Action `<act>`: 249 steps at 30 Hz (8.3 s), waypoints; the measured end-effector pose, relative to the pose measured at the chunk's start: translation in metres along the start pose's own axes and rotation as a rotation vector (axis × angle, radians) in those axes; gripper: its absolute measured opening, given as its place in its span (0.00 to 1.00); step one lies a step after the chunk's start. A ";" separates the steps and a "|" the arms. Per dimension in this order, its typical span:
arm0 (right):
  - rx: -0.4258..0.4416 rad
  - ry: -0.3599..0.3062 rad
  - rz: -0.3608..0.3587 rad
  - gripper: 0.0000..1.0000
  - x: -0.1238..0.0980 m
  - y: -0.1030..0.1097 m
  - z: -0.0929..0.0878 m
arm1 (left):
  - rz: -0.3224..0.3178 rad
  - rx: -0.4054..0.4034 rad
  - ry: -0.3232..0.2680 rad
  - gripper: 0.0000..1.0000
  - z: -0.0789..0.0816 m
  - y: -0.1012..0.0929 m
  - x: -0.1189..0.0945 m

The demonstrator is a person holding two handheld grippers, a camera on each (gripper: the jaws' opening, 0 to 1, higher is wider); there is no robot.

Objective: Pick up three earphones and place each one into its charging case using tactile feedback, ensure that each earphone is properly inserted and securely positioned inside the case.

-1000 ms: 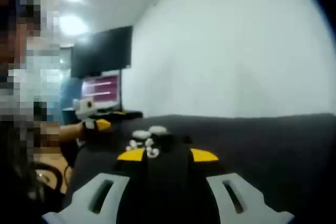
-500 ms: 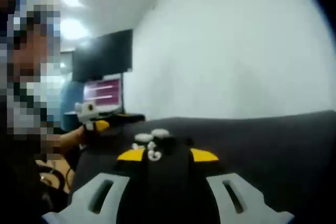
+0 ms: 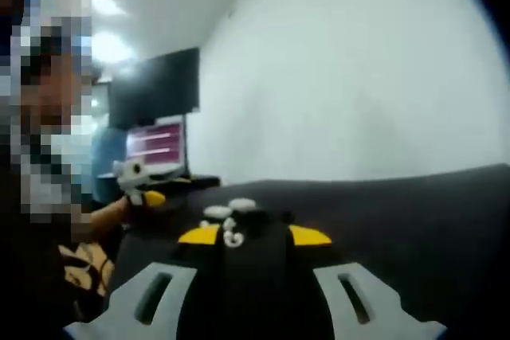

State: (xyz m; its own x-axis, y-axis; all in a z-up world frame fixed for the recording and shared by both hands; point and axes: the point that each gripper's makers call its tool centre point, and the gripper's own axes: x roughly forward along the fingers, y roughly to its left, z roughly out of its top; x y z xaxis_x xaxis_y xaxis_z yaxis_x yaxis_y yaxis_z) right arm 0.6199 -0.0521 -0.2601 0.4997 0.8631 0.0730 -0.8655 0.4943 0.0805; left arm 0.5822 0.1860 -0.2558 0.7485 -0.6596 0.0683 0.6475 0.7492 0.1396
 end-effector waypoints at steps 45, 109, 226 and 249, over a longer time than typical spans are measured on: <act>-0.123 0.072 -0.032 0.33 0.001 -0.005 -0.010 | 0.164 -0.032 0.358 0.45 -0.054 0.054 0.022; -0.143 0.065 -0.012 0.33 0.001 0.000 -0.008 | -0.263 -0.056 0.411 0.29 -0.048 -0.119 0.030; -0.867 0.281 0.373 0.20 0.075 0.174 -0.052 | -0.524 -0.366 0.297 0.24 -0.030 -0.106 0.015; -0.067 0.416 0.480 0.25 0.064 0.152 -0.069 | -0.564 -0.256 0.270 0.13 -0.028 -0.114 0.007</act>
State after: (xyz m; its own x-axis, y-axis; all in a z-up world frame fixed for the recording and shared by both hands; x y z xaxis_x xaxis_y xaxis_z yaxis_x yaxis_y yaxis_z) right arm 0.5186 0.0855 -0.3122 0.0132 0.9514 -0.3077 -0.9968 0.0369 0.0713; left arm 0.5181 0.0978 -0.2989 0.2736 -0.9407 -0.2005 0.9383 0.3069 -0.1594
